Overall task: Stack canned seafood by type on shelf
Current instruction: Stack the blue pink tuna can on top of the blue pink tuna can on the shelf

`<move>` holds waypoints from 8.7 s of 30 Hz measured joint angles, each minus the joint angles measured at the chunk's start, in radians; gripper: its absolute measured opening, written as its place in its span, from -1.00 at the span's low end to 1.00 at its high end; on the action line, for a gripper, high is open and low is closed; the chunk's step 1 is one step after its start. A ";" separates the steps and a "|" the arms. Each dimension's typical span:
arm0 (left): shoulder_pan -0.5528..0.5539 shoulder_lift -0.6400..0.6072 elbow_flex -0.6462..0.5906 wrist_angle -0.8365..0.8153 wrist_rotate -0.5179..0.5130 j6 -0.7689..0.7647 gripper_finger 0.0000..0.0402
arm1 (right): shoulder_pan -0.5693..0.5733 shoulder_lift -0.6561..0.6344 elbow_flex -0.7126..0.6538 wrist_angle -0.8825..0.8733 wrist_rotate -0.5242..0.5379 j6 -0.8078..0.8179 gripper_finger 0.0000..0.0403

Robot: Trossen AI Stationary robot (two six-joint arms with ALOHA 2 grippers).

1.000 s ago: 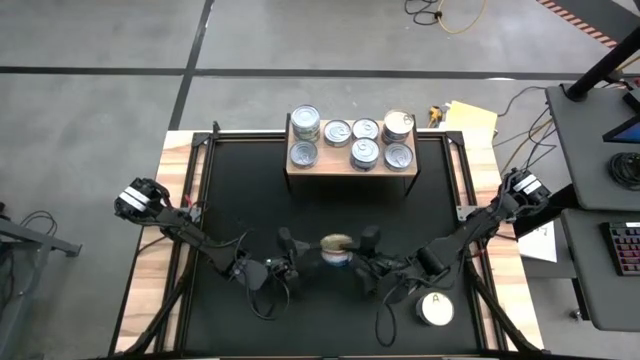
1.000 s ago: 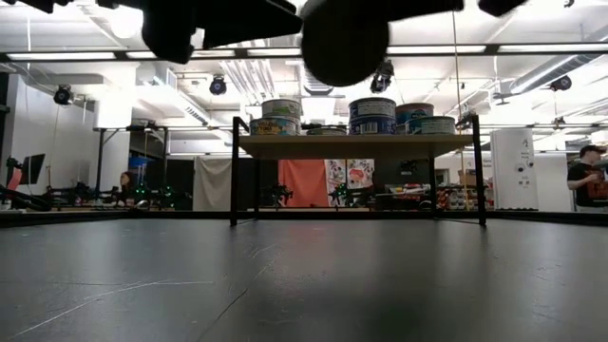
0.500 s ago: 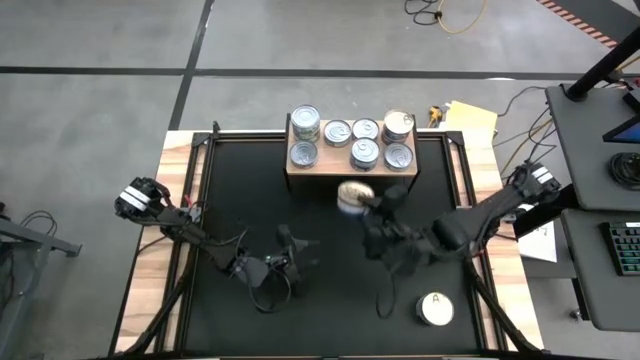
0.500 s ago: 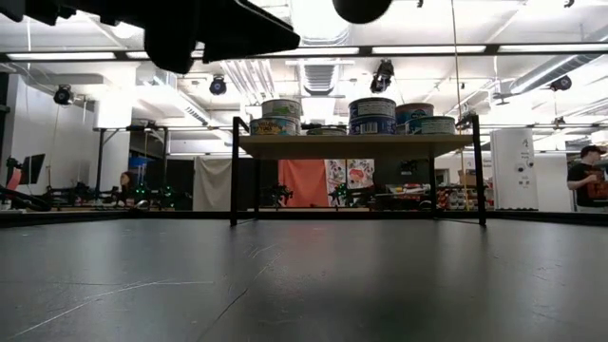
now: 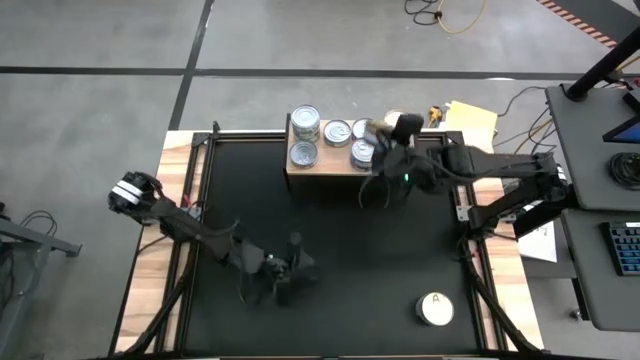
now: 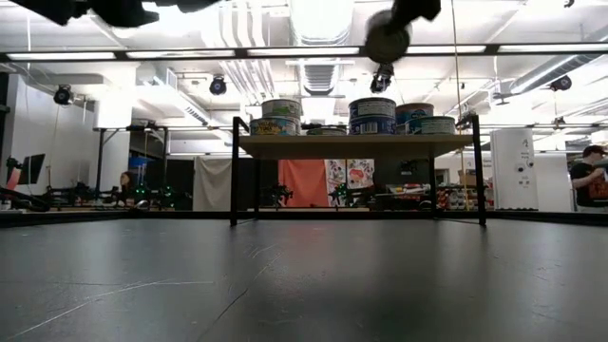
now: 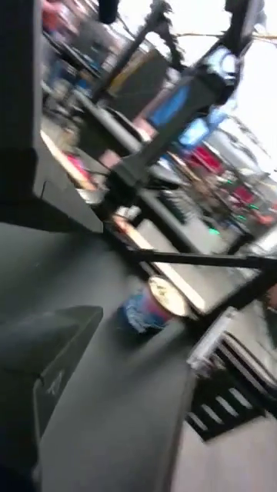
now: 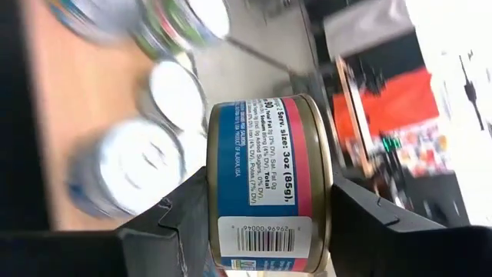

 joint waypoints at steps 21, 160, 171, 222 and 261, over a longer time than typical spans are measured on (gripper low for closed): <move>0.257 -0.488 -0.268 -0.008 0.226 -0.309 -0.62 | -0.198 0.050 -0.002 -0.150 0.003 -0.021 -0.07; 0.256 -0.606 -0.268 -0.187 -0.023 -0.388 -0.62 | -0.446 0.030 0.050 -0.251 -0.297 0.287 0.30; 0.256 -0.591 -0.268 -0.186 -0.023 -0.388 -0.62 | -0.442 0.030 0.125 -0.111 -0.431 0.250 0.22; 0.254 -0.738 -0.268 -0.406 -0.023 -0.370 -0.62 | -0.520 0.330 0.117 0.092 -0.679 0.133 -0.16; 0.254 -0.735 -0.268 -0.414 -0.023 -0.368 -0.62 | -0.510 0.353 0.196 -0.003 -0.636 0.137 -0.96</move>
